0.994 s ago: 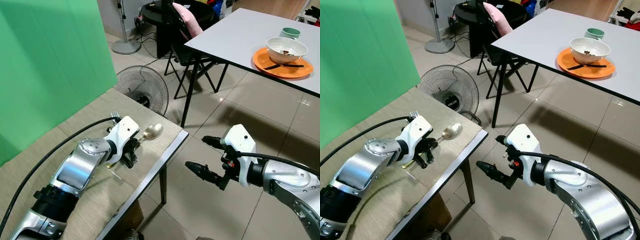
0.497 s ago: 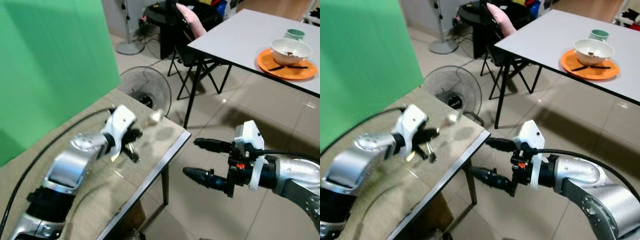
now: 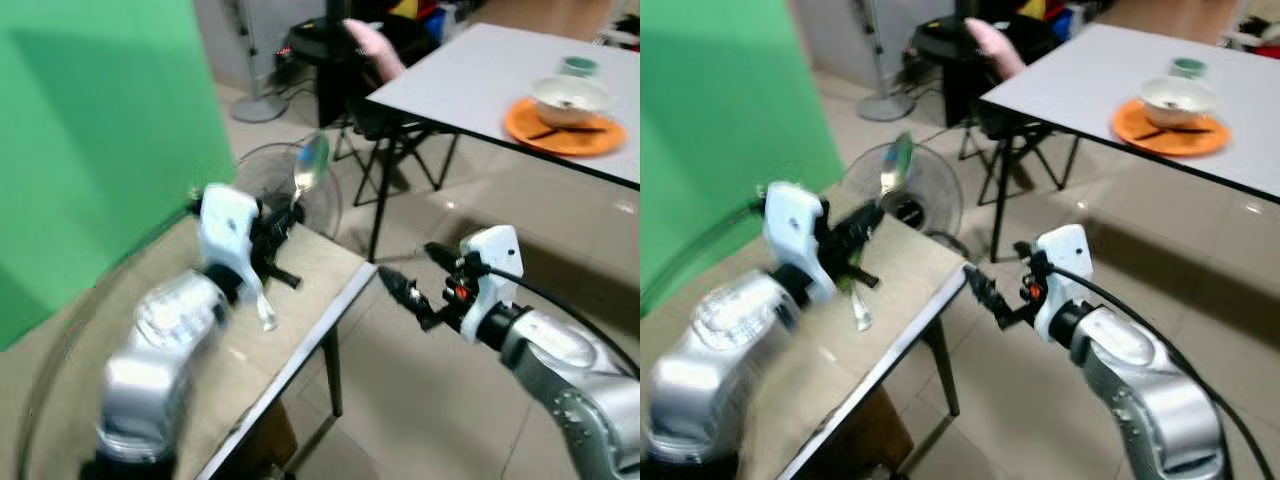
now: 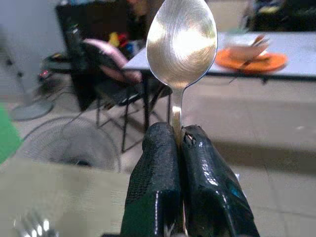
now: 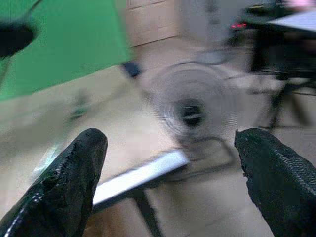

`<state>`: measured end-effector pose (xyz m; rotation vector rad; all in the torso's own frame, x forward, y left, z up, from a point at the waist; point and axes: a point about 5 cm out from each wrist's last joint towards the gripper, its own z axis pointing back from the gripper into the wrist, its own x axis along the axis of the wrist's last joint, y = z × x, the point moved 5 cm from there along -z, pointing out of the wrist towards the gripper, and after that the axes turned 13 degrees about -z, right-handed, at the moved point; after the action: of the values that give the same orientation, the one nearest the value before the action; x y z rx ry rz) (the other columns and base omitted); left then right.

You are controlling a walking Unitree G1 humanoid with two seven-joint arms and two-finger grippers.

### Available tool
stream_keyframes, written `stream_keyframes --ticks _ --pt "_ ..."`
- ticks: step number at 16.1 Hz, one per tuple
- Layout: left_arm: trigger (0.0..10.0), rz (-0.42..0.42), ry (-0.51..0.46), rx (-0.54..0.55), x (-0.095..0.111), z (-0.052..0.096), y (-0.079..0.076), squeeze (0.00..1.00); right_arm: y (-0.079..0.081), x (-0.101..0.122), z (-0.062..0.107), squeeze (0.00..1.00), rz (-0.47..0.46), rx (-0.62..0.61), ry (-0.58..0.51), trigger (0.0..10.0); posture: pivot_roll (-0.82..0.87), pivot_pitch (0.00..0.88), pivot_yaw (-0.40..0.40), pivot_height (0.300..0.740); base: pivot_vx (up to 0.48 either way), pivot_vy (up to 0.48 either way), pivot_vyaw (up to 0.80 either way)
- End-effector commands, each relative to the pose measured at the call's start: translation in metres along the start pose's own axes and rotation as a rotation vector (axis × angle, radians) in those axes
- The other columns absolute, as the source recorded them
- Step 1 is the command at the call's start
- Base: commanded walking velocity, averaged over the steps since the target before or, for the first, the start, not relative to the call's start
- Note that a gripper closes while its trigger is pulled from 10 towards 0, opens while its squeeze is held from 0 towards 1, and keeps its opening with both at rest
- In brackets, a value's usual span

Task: Setting the table

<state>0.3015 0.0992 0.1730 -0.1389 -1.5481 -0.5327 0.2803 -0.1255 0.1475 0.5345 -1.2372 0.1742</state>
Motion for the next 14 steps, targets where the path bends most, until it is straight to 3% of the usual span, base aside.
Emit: stream_keyframes --ticks 1,4,7,9,14 --pt "10.0 -0.045 -0.002 0.079 0.002 0.006 0.009 0.00 -0.010 0.005 0.002 0.00 0.026 -0.081 -0.033 10.0 -0.11 0.017 0.102 0.740 0.000 0.000 -0.69" --pt "10.0 -0.052 0.025 0.203 -0.006 0.017 0.009 0.00 -0.027 0.011 0.006 0.00 0.073 -0.217 -0.091 10.0 -0.11 0.045 0.088 0.740 0.000 0.000 -0.72" --pt "10.0 -0.051 0.034 0.251 -0.010 0.021 0.009 0.00 -0.031 0.013 0.006 0.00 0.066 -0.241 -0.093 10.0 -0.11 0.056 0.083 0.740 0.000 0.000 -0.73" --pt "10.0 -0.088 -0.004 0.210 -0.005 0.019 0.002 0.00 -0.033 0.017 0.007 0.00 0.066 -0.259 -0.101 10.0 -0.13 0.065 0.080 0.740 0.000 0.000 -0.73" --pt "10.0 -0.081 -0.021 0.196 0.000 0.018 0.000 0.00 -0.037 0.017 0.015 0.00 0.057 -0.293 -0.111 10.0 -0.14 0.080 0.089 0.740 0.160 0.000 -0.73"
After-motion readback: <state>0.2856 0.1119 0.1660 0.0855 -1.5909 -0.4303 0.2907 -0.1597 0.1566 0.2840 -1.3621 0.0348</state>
